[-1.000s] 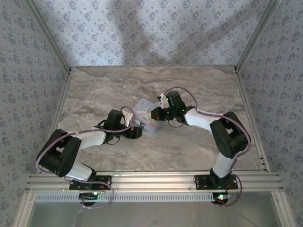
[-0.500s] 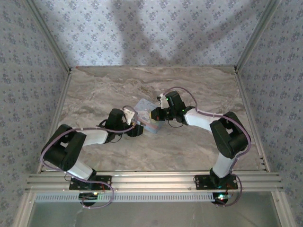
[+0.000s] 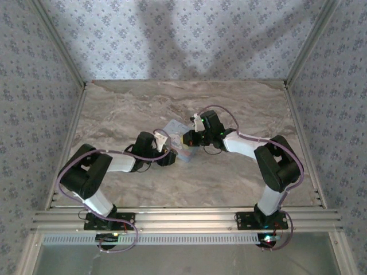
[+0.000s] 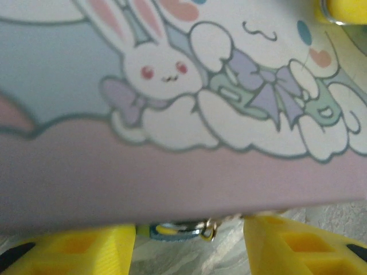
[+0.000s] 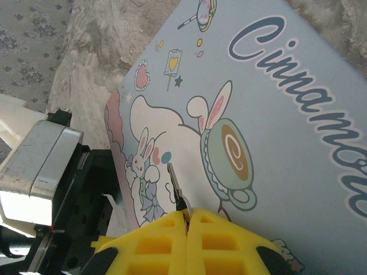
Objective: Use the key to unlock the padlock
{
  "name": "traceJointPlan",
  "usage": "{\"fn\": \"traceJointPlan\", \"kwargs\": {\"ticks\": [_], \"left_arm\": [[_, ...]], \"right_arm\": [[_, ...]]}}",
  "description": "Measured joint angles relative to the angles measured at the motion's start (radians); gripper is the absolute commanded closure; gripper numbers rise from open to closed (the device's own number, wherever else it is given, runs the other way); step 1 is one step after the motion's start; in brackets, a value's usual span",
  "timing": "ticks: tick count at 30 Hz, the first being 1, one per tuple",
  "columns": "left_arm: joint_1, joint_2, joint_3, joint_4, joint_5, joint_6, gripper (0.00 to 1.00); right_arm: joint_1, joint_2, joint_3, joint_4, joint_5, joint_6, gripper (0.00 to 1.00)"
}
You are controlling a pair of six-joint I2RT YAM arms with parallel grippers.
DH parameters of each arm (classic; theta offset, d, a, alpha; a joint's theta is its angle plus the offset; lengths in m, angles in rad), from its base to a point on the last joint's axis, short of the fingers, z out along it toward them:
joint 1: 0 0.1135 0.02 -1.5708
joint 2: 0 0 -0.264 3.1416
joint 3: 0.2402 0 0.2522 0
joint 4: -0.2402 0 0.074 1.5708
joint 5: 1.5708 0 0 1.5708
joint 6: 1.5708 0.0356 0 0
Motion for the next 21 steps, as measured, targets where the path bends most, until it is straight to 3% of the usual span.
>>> {"fn": "traceJointPlan", "kwargs": {"ticks": [21], "left_arm": [[-0.048, 0.045, 0.028, 0.043, -0.072, -0.103, 0.62]], "right_arm": [[-0.001, 0.0, 0.0, 0.009, 0.038, 0.0, 1.0]]}}
